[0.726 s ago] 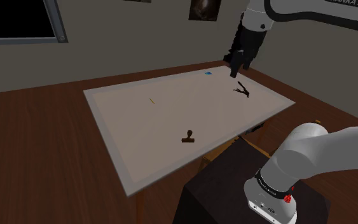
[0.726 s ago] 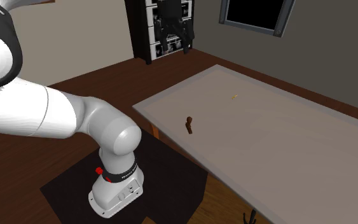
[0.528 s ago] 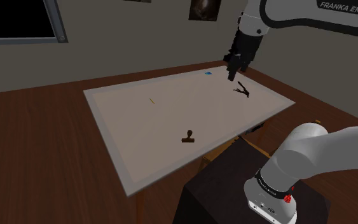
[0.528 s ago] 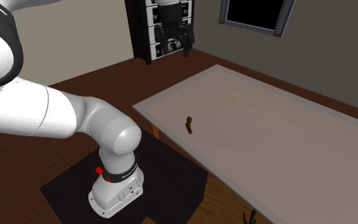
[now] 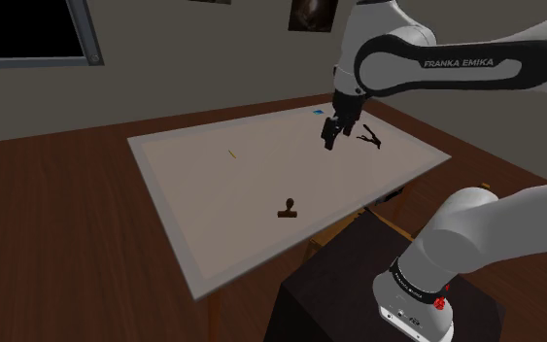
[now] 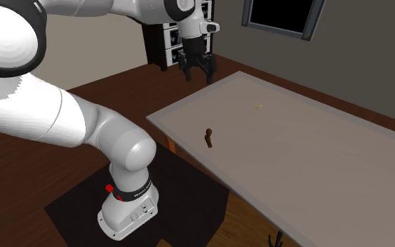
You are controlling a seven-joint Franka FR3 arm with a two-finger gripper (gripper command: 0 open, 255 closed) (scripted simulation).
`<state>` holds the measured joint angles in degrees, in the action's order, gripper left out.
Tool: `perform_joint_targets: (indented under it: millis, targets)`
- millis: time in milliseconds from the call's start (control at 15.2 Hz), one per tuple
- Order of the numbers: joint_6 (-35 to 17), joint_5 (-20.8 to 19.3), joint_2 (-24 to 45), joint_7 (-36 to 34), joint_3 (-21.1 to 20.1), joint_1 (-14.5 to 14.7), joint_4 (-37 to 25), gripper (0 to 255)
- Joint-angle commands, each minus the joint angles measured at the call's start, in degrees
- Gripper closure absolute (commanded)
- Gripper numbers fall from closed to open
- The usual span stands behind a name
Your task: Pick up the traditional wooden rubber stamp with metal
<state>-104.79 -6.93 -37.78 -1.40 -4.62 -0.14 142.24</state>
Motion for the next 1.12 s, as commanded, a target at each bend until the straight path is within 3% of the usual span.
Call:
perform_joint_targets:
  millis: [0, 594, 1056]
  targets:
    - [-4.3, -0.6, 2.2, -0.4, -0.1, -0.1, 2.2, 0]
    - [-22.7, -4.5, 17.2, -4.6, -2.2, -1.2, 7.1, 0]
    - [-35.6, -12.0, 33.0, -11.1, -3.9, -3.3, 5.9, 0]
